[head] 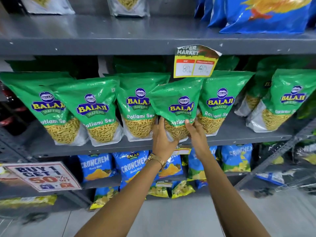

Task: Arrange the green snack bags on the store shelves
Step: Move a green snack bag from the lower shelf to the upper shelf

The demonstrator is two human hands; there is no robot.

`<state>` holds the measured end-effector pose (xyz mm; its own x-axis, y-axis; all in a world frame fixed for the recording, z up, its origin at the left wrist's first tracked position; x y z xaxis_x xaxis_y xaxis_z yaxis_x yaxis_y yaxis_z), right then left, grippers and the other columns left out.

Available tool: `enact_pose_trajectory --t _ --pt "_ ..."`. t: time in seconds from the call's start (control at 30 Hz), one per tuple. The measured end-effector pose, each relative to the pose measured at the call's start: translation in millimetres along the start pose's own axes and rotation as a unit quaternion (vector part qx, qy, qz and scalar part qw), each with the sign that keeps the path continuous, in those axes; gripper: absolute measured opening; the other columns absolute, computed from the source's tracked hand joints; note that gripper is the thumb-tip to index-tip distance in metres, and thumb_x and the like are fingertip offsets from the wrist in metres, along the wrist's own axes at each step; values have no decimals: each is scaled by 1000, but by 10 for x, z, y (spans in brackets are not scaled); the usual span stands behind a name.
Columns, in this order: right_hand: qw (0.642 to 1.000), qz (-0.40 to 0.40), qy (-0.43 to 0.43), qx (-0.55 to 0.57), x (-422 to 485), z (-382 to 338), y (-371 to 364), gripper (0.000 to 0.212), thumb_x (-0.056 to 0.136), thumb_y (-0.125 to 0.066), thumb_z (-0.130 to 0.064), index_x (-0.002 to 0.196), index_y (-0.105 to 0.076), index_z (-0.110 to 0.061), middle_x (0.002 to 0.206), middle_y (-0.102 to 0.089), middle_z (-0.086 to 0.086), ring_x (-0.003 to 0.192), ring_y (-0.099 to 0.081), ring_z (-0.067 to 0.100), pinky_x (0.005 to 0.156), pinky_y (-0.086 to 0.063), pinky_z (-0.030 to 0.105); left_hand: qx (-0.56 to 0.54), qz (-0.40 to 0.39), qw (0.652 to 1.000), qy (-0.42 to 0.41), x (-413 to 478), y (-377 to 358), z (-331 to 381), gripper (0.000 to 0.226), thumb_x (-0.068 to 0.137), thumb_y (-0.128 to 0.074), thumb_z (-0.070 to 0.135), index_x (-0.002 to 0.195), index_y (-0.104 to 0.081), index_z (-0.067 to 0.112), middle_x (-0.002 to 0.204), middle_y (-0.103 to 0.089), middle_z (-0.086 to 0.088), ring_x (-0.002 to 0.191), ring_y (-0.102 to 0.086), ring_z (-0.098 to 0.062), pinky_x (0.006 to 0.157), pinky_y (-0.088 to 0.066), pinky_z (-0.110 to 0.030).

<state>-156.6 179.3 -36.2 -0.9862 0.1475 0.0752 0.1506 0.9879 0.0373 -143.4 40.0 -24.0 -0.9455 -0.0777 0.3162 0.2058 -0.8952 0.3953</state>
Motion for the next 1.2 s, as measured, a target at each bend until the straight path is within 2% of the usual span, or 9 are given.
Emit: enact_pose_trajectory --t 0.1,0.2,0.33,0.47,0.67,0.8,0.9,1.1,1.2 --pt "999 -39 20 6 -172 -92 -19 35 96 -55 -37 131 -53 -33 123 -67 -18 112 -61 -1 91 -50 18 13 2 1000 -15 -152 100 34 94 66 -76 26 142 -23 14 139 -39 -7 129 -34 -23 107 -36 -41" --pt "998 -57 12 24 -413 -142 -62 23 96 -56 -27 119 -60 -25 73 -65 -29 68 -60 -14 63 -48 11 24 25 999 -26 -376 262 103 101 62 -75 48 142 -24 14 135 -41 -7 124 -38 -20 100 -37 -30" --pt "996 -82 -18 40 -799 -184 -127 42 93 -59 -14 132 -54 -28 120 -70 -6 110 -65 10 89 -52 25 124 42 991 -14 -654 537 136 107 58 -79 46 142 -23 9 128 -48 -13 113 -50 -27 86 -43 -28" --pt "994 -106 21 -5 -1192 -413 -155 51 94 -60 -18 140 -45 -34 133 -63 -6 125 -56 16 105 -47 35 188 48 981 -22 -942 860 276 111 56 -80 48 143 -23 9 124 -50 -14 106 -55 -31 77 -52 -38" --pt "974 -131 156 -95 -1552 -1155 -198 53 92 -59 -37 137 -36 -52 120 -61 -36 112 -58 -11 84 -49 4 143 54 987 -52 -1032 1413 856 125 46 -73 61 145 -15 13 140 -43 -13 121 -45 -25 95 -37 -26" --pt "948 -95 249 -173 -1585 -1750 -183 68 89 -65 -36 144 -27 -50 115 -59 -36 107 -63 11 90 -54 32 138 50 986 -76 -747 1843 1368 124 45 -84 48 145 -14 25 122 -55 -9 98 -52 -17 88 -44 -29" --pt "918 -38 321 -231 -1474 -2225 -201 75 85 -70 -36 149 -30 -30 125 -63 -4 109 -64 20 97 -52 41 82 36 988 -128 -459 2145 1790 120 43 -88 41 142 -21 29 93 -57 4 91 -59 -23 86 -53 -40" --pt "893 -14 395 -213 -939 -3141 -424 77 83 -72 -33 149 -34 -21 111 -68 1 93 -69 17 90 -55 37 123 44 975 -181 282 2605 2463 128 45 -84 50 146 -9 26 139 -45 -17 121 -48 -32 92 -44 -36" --pt "892 1 382 -243 -610 -3426 -593 79 86 -67 -40 152 -27 -22 119 -67 13 107 -65 32 96 -50 47 115 25 981 -156 656 2757 2609 124 46 -85 47 145 -12 29 141 -44 -17 117 -52 -29 87 -50 -37"
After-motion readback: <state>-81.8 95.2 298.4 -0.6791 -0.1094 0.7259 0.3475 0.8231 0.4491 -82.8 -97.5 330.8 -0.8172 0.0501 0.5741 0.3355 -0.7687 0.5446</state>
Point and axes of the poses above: each hand's wrist, its own x-axis towards the middle knuckle, its own y-axis out of the back of the hand, z = x × y, the point moved 6 cm from there along x, towards the middle knuckle
